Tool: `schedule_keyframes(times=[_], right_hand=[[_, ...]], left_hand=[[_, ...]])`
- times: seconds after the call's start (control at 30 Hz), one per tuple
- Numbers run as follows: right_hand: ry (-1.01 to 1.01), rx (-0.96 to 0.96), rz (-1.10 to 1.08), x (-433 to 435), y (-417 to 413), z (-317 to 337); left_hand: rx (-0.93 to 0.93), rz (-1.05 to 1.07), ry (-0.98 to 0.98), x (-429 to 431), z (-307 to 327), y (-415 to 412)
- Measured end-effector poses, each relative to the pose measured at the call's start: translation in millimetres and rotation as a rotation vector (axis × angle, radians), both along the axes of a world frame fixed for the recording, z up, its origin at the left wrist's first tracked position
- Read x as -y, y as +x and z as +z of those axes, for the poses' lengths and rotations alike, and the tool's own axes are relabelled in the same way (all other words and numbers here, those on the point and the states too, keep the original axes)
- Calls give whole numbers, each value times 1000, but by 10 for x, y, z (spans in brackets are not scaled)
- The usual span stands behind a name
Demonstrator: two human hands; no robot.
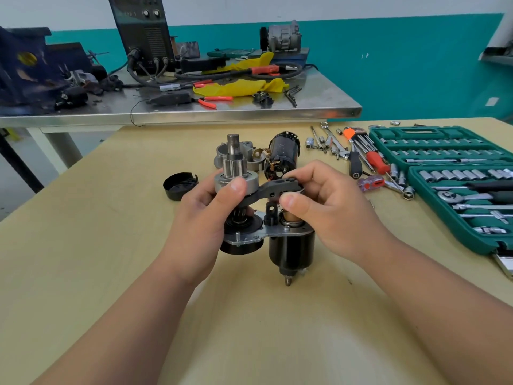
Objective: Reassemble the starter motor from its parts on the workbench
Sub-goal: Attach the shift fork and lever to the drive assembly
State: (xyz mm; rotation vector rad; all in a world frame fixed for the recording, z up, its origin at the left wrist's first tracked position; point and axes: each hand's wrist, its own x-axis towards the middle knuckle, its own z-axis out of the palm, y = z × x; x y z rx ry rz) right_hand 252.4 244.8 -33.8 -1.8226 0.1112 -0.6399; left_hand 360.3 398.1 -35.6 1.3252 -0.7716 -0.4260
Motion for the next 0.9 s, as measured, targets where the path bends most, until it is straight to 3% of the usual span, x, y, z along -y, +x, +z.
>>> schedule_keyframes(times=[0.27,0.5,0.9], right_hand=[[95,-3,28,2,31,-40],[-122,-59,-4,69,7,93],[-251,-44,-7,78,-2,86]], left_hand=[[-57,-19,10,16,-3,0],[-11,-27,6,27,-10,27],[109,-3,-24,37,-8,13]])
